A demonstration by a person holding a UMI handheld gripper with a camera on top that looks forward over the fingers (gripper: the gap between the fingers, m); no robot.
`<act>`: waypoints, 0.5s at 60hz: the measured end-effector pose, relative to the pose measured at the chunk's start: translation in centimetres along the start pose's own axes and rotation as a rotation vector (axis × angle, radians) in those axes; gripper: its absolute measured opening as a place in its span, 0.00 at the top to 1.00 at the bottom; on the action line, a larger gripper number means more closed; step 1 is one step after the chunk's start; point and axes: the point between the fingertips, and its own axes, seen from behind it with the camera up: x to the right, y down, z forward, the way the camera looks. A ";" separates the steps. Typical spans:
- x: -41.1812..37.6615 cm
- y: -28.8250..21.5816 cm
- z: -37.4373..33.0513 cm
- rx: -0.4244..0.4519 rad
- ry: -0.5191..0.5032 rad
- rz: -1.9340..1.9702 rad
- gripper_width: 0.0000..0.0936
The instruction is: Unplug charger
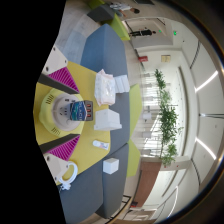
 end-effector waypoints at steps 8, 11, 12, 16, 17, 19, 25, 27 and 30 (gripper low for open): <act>0.5 -0.3 3.2 0.016 0.017 -0.022 0.14; 0.1 -0.8 4.1 0.043 -0.002 -0.034 0.21; 0.0 -0.7 4.6 0.043 -0.007 -0.040 0.27; -1.1 -1.1 5.2 0.066 -0.042 -0.040 0.60; -0.9 -1.1 5.2 0.073 -0.031 -0.045 0.61; -0.9 -1.2 5.1 0.095 -0.019 -0.061 0.65; -0.7 -1.2 5.2 0.136 -0.016 -0.047 0.77; -0.8 -1.3 5.2 0.131 -0.023 -0.042 0.79; -0.8 -1.4 5.3 0.121 -0.032 -0.030 0.80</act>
